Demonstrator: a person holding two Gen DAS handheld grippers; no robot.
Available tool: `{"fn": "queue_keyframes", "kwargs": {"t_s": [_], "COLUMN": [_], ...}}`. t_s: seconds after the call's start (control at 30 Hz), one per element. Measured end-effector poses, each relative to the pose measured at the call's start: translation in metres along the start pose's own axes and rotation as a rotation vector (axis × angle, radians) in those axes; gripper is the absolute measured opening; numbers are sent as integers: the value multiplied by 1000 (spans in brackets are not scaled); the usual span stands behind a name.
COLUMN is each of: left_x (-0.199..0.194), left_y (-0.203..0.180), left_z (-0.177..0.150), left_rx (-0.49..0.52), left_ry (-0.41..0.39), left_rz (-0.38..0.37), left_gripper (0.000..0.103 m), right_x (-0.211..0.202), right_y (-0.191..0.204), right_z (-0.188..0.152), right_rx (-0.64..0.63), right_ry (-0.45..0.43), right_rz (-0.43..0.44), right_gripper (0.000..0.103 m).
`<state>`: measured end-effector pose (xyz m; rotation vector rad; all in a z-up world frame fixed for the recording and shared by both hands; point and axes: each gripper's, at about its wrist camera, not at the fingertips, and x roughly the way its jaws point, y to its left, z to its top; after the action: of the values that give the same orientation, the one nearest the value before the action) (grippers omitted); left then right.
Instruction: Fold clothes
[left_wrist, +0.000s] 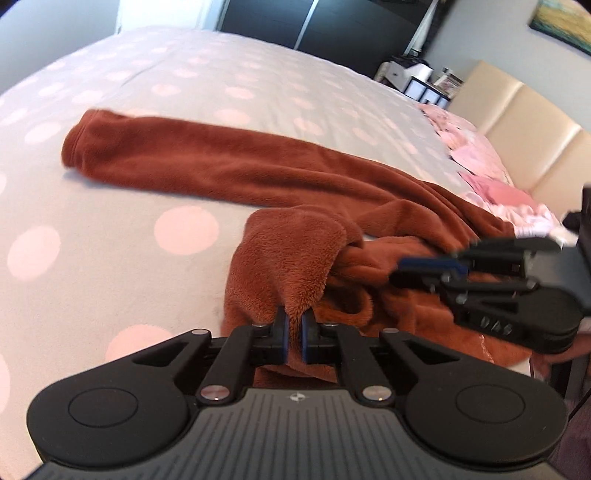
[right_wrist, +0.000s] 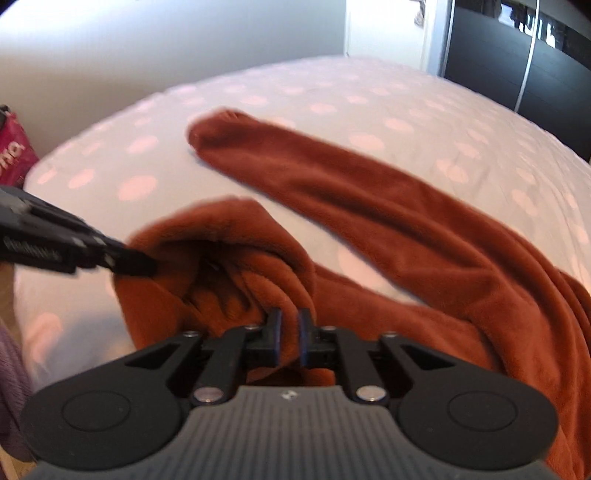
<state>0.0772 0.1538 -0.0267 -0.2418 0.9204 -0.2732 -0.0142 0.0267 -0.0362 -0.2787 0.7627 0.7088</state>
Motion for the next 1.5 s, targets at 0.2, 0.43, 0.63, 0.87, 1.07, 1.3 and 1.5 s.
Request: {"fn": "queue_keyframes", "kwargs": {"t_s": [0.2,0.43,0.63,0.87,1.07,1.3,1.5], "left_x": [0,-1,-1,-12,-26,-58,-40], "left_y": [-8,-5,-5,-11,-30,-78,-148], "left_z": [-4,-7,-8,-5,-3,4,-20], "left_rx": [36,37,54,56,67,190,478], "left_ry": [14,19,17,-31,-84,-171,-88], "left_rz": [4,-7,7,-56,-135,-294,-373], "left_gripper": [4,4,4,8,45,56,58], "right_x": [-2,46,50,-21,-97,-171,-203], "right_y": [32,41,45,46,32,26,-5], "right_z": [8,-7,-17,-10,-16,-39,-87], "right_rx": [-197,-329,-338,-320,-237,-179,-44], "right_ry": [-39,90,99,-5,-109,-163,-91], "right_rz": [90,111,140,78,12,-87,-209], "right_gripper": [15,39,7,7,7,7,7]}}
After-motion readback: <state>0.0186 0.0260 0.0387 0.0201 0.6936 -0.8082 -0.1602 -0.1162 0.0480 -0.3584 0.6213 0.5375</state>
